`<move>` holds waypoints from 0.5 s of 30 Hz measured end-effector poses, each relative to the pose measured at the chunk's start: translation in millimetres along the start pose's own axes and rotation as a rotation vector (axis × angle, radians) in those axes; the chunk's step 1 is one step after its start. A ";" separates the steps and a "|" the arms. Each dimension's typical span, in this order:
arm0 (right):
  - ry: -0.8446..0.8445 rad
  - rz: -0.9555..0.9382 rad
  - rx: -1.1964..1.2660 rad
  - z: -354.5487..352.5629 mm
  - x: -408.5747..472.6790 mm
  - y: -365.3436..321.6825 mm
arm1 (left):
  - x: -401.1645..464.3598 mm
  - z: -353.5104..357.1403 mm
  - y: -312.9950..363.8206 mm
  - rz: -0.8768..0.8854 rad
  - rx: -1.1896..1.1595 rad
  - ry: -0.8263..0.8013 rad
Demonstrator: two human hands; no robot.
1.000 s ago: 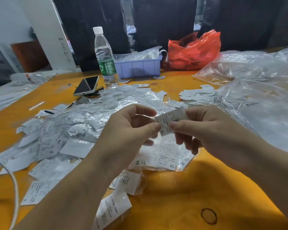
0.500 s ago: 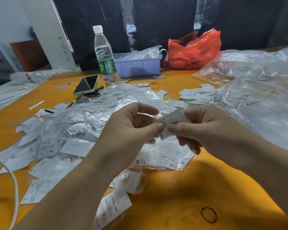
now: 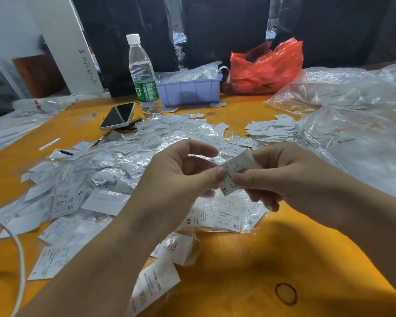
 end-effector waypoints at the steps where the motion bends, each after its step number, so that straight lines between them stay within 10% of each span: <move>1: -0.006 0.000 -0.011 -0.8 0.2 -0.2 | 0.0 0.1 0.2 0.001 -0.002 -0.003; 15: -0.023 -0.035 -0.022 -8.6 1.0 -2.8 | 0.9 -6.5 0.7 -0.047 -0.021 0.019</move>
Point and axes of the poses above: each hand's wrist, its own x-axis towards the middle knuckle, its own z-axis out of the palm, y = z × x, the point moved 2 cm from there along x, towards the middle knuckle, and after that the axes turned 9 degrees about -x, right-handed, at the moved point
